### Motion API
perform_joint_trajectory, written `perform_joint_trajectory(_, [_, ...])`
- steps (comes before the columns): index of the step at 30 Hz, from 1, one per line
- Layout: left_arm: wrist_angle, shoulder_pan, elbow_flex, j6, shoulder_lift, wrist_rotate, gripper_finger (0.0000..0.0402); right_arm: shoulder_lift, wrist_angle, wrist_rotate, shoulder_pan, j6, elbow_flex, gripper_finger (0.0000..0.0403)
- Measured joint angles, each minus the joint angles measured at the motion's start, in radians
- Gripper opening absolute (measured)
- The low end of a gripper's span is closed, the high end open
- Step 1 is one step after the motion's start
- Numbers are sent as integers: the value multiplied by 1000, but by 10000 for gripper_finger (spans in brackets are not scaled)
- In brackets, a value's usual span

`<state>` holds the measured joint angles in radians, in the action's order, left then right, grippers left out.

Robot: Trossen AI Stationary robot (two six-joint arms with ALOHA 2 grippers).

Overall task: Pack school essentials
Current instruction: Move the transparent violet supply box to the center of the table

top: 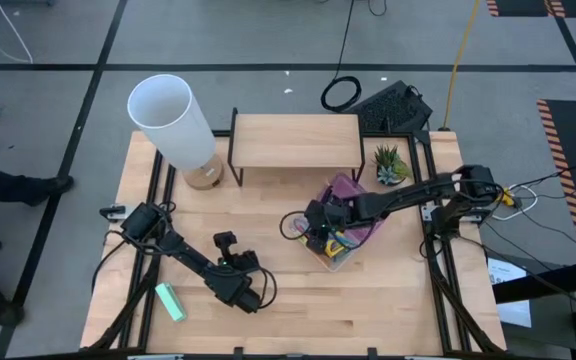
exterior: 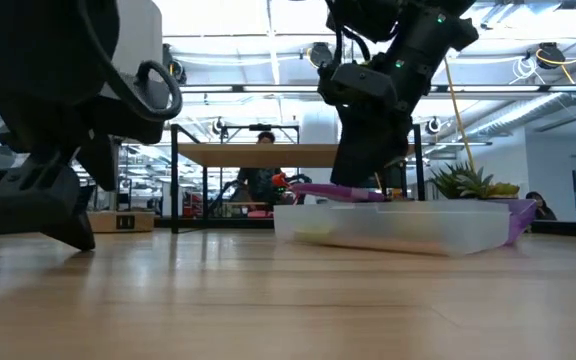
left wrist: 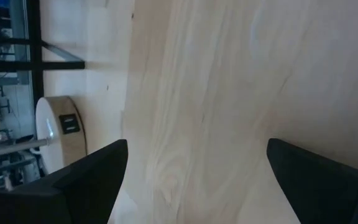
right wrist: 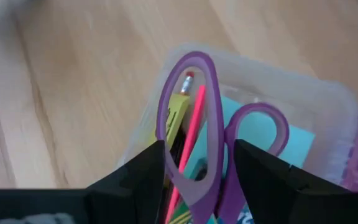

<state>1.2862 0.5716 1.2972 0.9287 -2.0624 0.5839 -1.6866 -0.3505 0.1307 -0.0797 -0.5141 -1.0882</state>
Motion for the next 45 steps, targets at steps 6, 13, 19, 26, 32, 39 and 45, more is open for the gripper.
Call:
perform_joint_trajectory(6, [58,1,0,48,0,-1,390,19,-47,44,-39,-33,1,187])
perform_joint_trajectory(13, [78,1,1,51,1,1,390,138,-95,205,-97,-111,1,187])
perform_joint_trajectory(19, [78,14,1,77,2,9,390,180,-175,211,-183,-199,0,175])
perform_joint_trajectory(26, [111,43,0,88,3,25,390,121,16,351,-378,-237,0,132])
perform_joint_trajectory(32, [112,52,0,87,3,54,390,-19,150,541,-469,-237,0,121])
perform_joint_trajectory(39, [97,52,0,60,3,54,390,-126,126,553,-440,-271,0,153])
perform_joint_trajectory(45, [63,50,0,48,3,73,390,-141,86,544,-382,-233,0,163])
